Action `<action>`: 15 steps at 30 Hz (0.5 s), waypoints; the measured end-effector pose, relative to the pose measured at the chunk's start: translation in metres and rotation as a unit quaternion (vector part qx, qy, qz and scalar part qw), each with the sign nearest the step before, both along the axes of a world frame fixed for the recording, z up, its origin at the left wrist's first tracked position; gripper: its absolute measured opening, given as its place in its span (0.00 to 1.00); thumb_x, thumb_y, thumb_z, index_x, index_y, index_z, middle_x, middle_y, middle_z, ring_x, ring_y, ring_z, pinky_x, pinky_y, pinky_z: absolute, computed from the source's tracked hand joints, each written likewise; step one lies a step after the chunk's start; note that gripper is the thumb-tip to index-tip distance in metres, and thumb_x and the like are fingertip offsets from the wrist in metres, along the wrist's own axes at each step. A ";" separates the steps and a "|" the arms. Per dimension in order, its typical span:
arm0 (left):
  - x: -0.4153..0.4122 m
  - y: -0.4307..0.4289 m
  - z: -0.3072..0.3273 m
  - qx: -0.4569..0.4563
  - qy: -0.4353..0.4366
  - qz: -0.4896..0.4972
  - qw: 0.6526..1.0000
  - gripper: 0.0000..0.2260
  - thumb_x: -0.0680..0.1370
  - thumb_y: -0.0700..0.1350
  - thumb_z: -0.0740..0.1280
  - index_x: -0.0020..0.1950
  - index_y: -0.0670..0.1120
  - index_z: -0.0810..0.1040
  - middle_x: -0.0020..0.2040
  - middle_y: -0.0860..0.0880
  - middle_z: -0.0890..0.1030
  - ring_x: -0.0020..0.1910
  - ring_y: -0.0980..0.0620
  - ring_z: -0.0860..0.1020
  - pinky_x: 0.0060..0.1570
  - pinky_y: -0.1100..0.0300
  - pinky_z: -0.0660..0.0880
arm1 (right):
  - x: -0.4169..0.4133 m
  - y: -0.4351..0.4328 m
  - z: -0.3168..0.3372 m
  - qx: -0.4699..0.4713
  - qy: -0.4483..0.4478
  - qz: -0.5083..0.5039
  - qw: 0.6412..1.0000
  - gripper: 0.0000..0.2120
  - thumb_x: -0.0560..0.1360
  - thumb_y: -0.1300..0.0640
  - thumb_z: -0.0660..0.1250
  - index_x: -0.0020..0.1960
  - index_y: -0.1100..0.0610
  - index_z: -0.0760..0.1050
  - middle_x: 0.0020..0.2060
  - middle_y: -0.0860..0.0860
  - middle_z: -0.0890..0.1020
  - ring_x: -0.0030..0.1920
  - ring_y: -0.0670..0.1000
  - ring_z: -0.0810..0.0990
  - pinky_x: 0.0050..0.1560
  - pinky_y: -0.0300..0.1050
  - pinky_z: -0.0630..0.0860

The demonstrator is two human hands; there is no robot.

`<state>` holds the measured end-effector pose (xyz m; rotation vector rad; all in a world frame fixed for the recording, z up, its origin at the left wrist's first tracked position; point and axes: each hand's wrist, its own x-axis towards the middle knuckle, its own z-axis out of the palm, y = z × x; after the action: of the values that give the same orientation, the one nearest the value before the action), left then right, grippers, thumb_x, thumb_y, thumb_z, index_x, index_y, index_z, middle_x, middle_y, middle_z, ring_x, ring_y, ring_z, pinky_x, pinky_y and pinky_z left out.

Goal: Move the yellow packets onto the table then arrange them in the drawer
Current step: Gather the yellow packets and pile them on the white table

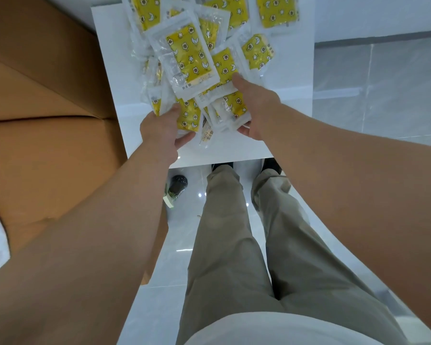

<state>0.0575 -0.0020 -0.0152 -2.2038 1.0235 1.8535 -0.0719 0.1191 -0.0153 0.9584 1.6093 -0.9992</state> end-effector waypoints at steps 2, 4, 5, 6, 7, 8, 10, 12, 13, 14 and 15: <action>-0.005 -0.003 0.003 0.003 0.005 0.006 1.000 0.14 0.74 0.51 0.77 0.54 0.48 0.78 0.53 0.46 0.80 0.52 0.43 0.81 0.38 0.49 0.84 | -0.002 -0.001 -0.002 0.010 0.007 0.013 1.000 0.35 0.65 0.38 0.81 0.65 0.51 0.73 0.56 0.52 0.80 0.52 0.57 0.82 0.46 0.58 0.85; -0.011 -0.007 0.007 0.003 0.000 -0.008 1.000 0.22 0.70 0.58 0.78 0.56 0.48 0.78 0.53 0.48 0.79 0.51 0.45 0.81 0.37 0.51 0.84 | -0.004 0.000 -0.004 0.007 0.010 0.017 1.000 0.34 0.66 0.40 0.81 0.65 0.51 0.73 0.56 0.52 0.80 0.52 0.57 0.82 0.44 0.57 0.85; -0.014 -0.009 0.008 -0.001 -0.005 -0.025 1.000 0.26 0.68 0.62 0.78 0.58 0.48 0.77 0.52 0.48 0.79 0.50 0.47 0.81 0.36 0.52 0.84 | -0.005 0.001 -0.005 -0.001 0.011 0.017 1.000 0.33 0.67 0.41 0.81 0.65 0.52 0.72 0.55 0.52 0.81 0.51 0.57 0.83 0.42 0.57 0.85; -0.016 -0.010 0.008 -0.006 -0.009 -0.046 0.999 0.29 0.67 0.64 0.78 0.58 0.48 0.77 0.52 0.49 0.80 0.49 0.48 0.81 0.35 0.53 0.84 | -0.006 0.002 -0.005 -0.012 0.011 0.017 1.000 0.32 0.67 0.42 0.81 0.65 0.52 0.73 0.55 0.53 0.81 0.51 0.57 0.83 0.40 0.57 0.85; -0.018 -0.011 0.007 -0.014 -0.014 -0.066 0.998 0.31 0.65 0.66 0.78 0.59 0.48 0.77 0.52 0.49 0.81 0.49 0.49 0.82 0.34 0.54 0.84 | -0.006 0.004 -0.006 -0.020 0.013 0.017 1.000 0.32 0.68 0.43 0.81 0.64 0.53 0.73 0.55 0.53 0.82 0.50 0.58 0.84 0.40 0.58 0.85; -0.020 -0.011 0.006 -0.026 -0.019 -0.087 0.996 0.31 0.64 0.67 0.78 0.58 0.49 0.78 0.52 0.50 0.82 0.48 0.50 0.83 0.34 0.54 0.83 | -0.006 0.005 -0.007 -0.026 0.015 0.019 0.999 0.31 0.68 0.43 0.81 0.64 0.54 0.73 0.55 0.54 0.82 0.50 0.58 0.84 0.40 0.59 0.85; -0.024 -0.011 0.003 -0.050 -0.028 -0.124 0.991 0.29 0.63 0.67 0.79 0.55 0.50 0.78 0.52 0.50 0.83 0.46 0.51 0.84 0.33 0.55 0.83 | -0.006 0.006 -0.009 -0.030 0.016 0.016 0.999 0.30 0.68 0.45 0.81 0.64 0.55 0.73 0.54 0.54 0.82 0.51 0.59 0.84 0.41 0.62 0.85; -0.027 -0.011 0.001 -0.054 -0.025 -0.138 0.989 0.26 0.64 0.65 0.80 0.52 0.51 0.78 0.51 0.50 0.83 0.46 0.51 0.84 0.32 0.58 0.82 | -0.007 0.006 -0.009 -0.033 0.014 0.015 0.999 0.30 0.68 0.45 0.81 0.64 0.55 0.73 0.54 0.54 0.82 0.51 0.59 0.84 0.41 0.62 0.85; -0.028 -0.011 0.000 -0.049 -0.021 -0.134 0.990 0.25 0.64 0.64 0.80 0.50 0.51 0.78 0.50 0.50 0.83 0.46 0.51 0.83 0.32 0.59 0.81 | -0.007 0.007 -0.008 -0.031 0.013 0.018 0.999 0.30 0.68 0.45 0.81 0.64 0.55 0.73 0.54 0.54 0.82 0.51 0.59 0.84 0.41 0.60 0.85; -0.028 -0.012 -0.001 -0.047 -0.015 -0.131 0.990 0.23 0.65 0.62 0.80 0.49 0.51 0.77 0.49 0.50 0.83 0.45 0.52 0.83 0.32 0.61 0.80 | -0.008 0.008 -0.007 -0.028 0.013 0.023 0.999 0.30 0.68 0.45 0.81 0.64 0.55 0.73 0.54 0.54 0.82 0.51 0.58 0.84 0.40 0.57 0.85; -0.027 -0.011 -0.001 -0.049 -0.010 -0.132 0.990 0.21 0.66 0.61 0.80 0.47 0.52 0.76 0.48 0.51 0.83 0.44 0.53 0.83 0.32 0.62 0.79 | -0.008 0.009 -0.006 -0.027 0.012 0.026 0.999 0.29 0.69 0.45 0.81 0.63 0.55 0.73 0.54 0.53 0.81 0.50 0.57 0.83 0.38 0.54 0.85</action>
<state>0.0307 -0.0135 -0.0162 -2.0136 1.3550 1.6976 -0.0800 0.1276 -0.0210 0.8660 1.6099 -1.0165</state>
